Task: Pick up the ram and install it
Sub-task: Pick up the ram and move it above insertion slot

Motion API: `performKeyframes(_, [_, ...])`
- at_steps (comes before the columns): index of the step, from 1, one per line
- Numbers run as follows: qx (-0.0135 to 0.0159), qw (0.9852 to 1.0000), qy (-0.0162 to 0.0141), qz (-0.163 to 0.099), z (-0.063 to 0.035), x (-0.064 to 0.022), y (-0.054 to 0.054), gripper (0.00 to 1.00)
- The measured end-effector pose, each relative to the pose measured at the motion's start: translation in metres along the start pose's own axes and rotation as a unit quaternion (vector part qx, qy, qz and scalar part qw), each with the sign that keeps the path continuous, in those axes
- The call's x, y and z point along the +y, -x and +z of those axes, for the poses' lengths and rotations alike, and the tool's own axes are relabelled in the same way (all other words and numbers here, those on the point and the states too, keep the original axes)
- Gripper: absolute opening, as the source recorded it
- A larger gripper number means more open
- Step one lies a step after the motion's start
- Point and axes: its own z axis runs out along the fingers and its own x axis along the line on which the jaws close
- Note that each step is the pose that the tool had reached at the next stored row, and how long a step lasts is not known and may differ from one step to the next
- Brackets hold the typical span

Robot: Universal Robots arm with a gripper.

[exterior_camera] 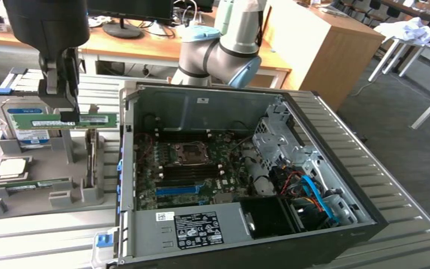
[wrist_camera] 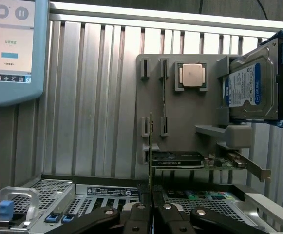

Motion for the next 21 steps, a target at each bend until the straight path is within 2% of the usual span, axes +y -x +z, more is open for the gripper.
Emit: performKeyframes(21, [0.0, 1.0, 0.0, 0.0, 0.0, -0.0136, -0.001, 0.12])
